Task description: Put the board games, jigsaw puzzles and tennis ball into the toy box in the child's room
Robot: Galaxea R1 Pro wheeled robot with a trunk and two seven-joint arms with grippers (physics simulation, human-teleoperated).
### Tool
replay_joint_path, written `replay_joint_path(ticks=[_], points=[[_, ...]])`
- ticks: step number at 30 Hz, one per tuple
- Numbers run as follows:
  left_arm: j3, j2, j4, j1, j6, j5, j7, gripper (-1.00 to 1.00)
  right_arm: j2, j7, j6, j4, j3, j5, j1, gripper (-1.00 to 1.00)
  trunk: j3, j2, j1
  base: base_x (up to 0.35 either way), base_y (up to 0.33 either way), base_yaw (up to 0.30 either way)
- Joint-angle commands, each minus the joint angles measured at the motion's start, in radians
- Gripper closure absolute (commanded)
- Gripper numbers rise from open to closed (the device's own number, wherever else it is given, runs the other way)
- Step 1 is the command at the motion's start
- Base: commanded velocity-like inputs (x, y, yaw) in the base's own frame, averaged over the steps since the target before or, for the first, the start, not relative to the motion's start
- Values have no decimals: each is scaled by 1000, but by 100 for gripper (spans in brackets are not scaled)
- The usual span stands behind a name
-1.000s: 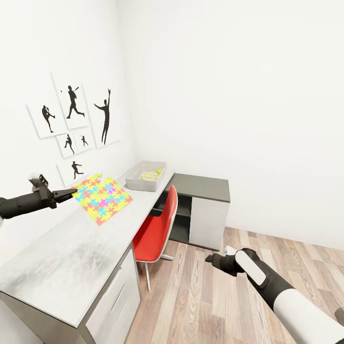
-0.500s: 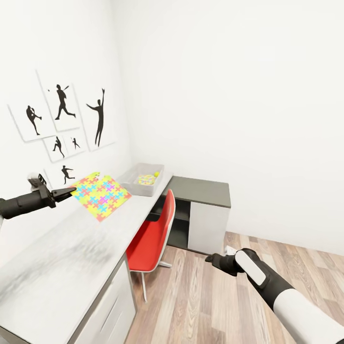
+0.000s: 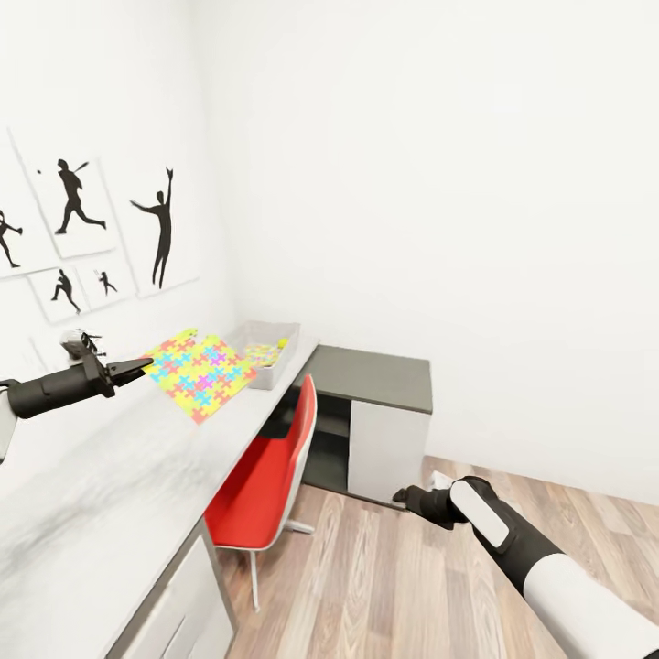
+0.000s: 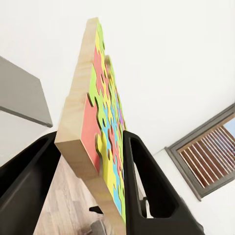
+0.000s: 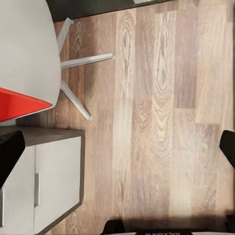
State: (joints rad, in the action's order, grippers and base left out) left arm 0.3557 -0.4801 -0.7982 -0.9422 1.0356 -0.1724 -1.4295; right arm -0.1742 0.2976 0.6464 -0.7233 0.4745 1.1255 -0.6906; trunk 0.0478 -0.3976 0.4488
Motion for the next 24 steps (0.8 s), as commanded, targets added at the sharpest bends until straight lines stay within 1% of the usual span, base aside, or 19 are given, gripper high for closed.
replay_joint_path(ticks=[1, 3, 5, 6, 9, 10, 14, 17, 20, 24], points=[[0, 0, 0, -1, 11, -1, -3, 100, -1, 9, 0, -2, 5, 10, -1, -100, 1, -2, 1, 251, -241, -51], [0, 0, -1, -1, 11, -1, -3, 100, -1, 9, 2, -2, 6, 10, -1, -100, -1, -2, 1, 251, -241, -27], [3, 1, -1, -1, 11, -1, -2, 100, -1, 9, 3, 1, 30, 10, -1, -100, -5, -2, 1, 251, -240, 33], [4, 5, -1, -1, 11, -1, -2, 100, -2, 9, 4, 3, 53, 11, -1, -100, -6, -2, 1, 251, -240, 87], [6, 12, -1, -1, 11, -1, -2, 100, -3, 9, 10, 9, 98, 12, -1, -100, -11, -2, 1, 248, -240, 112], [7, 13, -1, -1, 11, -2, -3, 100, -5, 10, 18, 8, 106, 12, -1, -100, -13, -2, 1, 241, -240, 132], [13, 24, -2, -1, 12, -6, -2, 100, -3, 9, 46, 11, 119, 10, 4, -100, -19, -2, 1, 235, -240, 157], [32, 29, -2, -1, 12, -7, -2, 100, -1, 10, 50, 5, 121, 9, 5, -100, -23, -2, 1, 232, -240, 176], [46, 29, -2, -2, 12, -7, -2, 100, 8, 9, 55, 9, 140, -10, 6, -100, -28, -2, 1, 232, -238, 185], [88, 30, -2, -3, 12, -8, -2, 100, 23, 1, 76, 12, 160, -26, 4, -100, -33, -2, 1, 232, -236, 190]])
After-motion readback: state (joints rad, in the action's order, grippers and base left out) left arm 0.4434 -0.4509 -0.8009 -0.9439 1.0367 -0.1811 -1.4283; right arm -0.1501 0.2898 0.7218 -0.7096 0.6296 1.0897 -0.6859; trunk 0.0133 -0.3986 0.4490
